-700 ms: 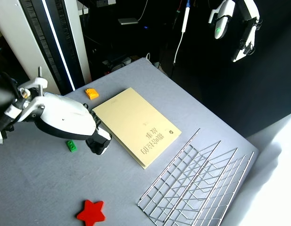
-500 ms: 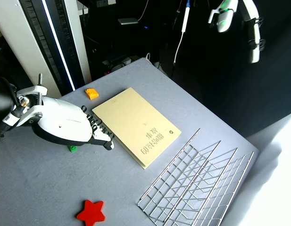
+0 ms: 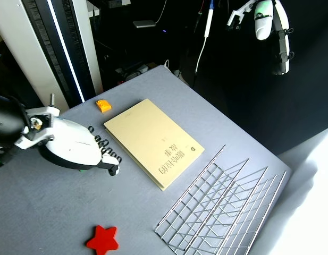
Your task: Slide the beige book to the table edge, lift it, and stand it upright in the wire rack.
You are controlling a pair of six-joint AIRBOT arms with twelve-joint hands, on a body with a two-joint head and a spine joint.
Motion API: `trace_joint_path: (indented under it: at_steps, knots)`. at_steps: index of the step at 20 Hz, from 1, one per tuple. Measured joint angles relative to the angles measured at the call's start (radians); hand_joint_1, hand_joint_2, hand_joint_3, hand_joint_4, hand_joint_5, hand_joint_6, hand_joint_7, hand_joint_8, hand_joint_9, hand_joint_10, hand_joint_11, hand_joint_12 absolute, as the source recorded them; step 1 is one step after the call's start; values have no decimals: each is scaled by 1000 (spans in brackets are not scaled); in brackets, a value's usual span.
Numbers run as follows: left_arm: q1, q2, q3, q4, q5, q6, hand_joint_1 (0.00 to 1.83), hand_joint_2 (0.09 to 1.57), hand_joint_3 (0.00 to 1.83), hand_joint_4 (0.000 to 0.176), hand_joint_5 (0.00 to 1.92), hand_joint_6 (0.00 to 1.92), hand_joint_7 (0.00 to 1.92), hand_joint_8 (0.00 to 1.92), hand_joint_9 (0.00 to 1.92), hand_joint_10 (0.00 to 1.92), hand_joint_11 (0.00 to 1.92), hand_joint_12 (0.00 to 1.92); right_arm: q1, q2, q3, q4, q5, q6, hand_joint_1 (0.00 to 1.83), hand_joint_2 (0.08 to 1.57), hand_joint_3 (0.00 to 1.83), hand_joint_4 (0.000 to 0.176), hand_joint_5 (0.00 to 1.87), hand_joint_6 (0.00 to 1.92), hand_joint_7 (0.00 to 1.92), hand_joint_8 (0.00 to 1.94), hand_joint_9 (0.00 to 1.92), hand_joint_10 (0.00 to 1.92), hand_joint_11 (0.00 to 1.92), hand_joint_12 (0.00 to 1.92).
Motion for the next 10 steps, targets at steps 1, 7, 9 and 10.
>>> trace_joint_path:
  at_steps: [1, 7, 9, 10]
  knots:
    - [0, 0, -4, 3, 31, -8, 324, 1058, 0, 0, 142, 1, 148, 3, 108, 4, 0, 247, 0, -13, 2, 5, -2, -7, 174, 1083, 2, 0, 221, 1, 220, 1, 211, 0, 0, 605]
    - [53, -58, 0, -15, 153, -233, 357, 1059, 1, 0, 166, 1, 157, 1, 113, 1, 0, 258, 0, -88, 43, 2, -15, -24, 167, 1071, 1, 0, 247, 11, 247, 7, 235, 5, 0, 658]
    - [89, -108, -4, -17, 154, -381, 337, 1059, 0, 0, 163, 1, 155, 1, 111, 1, 0, 268, -6, -114, 60, 5, -8, -25, 158, 1072, 1, 0, 260, 7, 257, 5, 245, 4, 0, 707]
    - [97, -121, -12, -5, 158, -411, 330, 1057, 0, 0, 165, 1, 171, 4, 117, 2, 0, 309, -8, -124, 63, 3, -6, -25, 168, 1075, 1, 0, 243, 2, 247, 1, 229, 1, 0, 689]
